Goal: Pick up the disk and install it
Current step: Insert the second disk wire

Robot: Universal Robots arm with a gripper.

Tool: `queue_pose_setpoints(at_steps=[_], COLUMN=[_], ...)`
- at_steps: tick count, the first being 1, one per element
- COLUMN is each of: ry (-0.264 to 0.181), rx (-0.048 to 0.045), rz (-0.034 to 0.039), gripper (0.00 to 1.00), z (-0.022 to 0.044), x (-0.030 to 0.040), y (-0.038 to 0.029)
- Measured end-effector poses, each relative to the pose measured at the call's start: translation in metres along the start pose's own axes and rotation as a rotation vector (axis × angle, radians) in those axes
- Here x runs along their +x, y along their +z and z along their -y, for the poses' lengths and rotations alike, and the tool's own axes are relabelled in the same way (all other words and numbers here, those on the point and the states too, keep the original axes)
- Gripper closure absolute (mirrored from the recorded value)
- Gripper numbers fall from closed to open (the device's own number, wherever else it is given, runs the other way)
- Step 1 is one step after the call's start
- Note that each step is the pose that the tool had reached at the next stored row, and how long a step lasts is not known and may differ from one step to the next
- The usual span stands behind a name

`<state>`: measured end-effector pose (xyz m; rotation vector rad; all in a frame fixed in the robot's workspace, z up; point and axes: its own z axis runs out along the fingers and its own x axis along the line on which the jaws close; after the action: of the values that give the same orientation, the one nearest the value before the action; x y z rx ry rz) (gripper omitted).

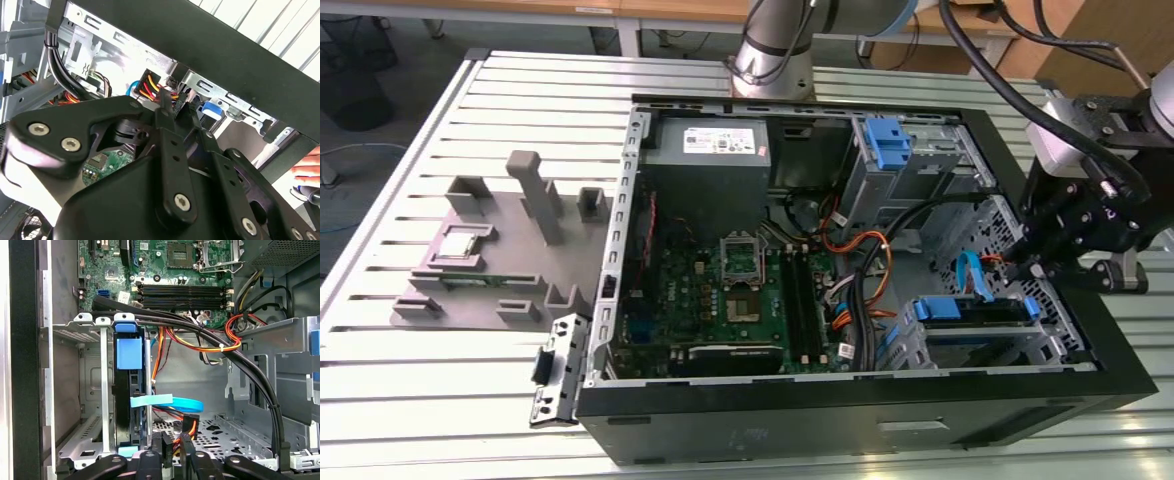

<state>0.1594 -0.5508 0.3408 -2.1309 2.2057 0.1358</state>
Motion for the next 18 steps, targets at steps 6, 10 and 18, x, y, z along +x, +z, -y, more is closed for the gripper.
queue_pose_setpoints(at_steps=[6,10,18], ry=[0.000,0.000,0.000], rx=[0.0001,0.0001,0.0001], rz=[-0.0001,-0.0003,-0.0005], gripper=[0.84,0.84,0.84], z=[0.0000,0.0000,0.0000], x=[0.0000,0.0000,0.0000], y=[0.0000,0.0000,0.0000])
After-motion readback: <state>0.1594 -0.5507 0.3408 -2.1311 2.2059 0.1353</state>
